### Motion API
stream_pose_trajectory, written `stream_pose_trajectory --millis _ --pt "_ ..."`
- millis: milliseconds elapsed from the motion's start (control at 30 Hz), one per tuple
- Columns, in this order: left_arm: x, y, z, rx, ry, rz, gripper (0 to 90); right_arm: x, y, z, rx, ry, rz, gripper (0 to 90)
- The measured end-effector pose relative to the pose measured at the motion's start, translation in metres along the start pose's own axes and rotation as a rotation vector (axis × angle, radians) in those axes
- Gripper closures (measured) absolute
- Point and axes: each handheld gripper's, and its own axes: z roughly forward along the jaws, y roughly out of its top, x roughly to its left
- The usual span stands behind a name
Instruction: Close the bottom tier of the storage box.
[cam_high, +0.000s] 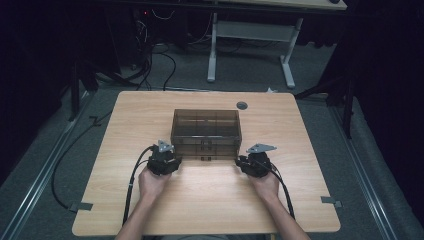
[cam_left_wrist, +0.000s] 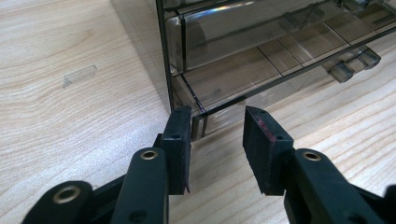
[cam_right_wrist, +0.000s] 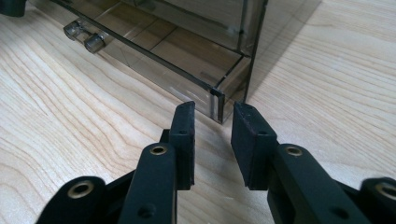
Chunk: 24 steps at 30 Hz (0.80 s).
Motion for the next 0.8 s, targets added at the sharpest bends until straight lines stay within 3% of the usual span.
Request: stream_pose_trajectory --millis 367,800 --pt "0.0007 -0.0007 -0.0008 0.009 0.005 0.015 65.1 0.0001 0.0010 0.0024 0.001 0.017 0.010 73.9" --pt "-0.0010 -0.0022 -0.0062 0.029 0.000 0.033 66.5 0.0038 0.0040 0.0014 0.012 0.003 -0.028 73.7"
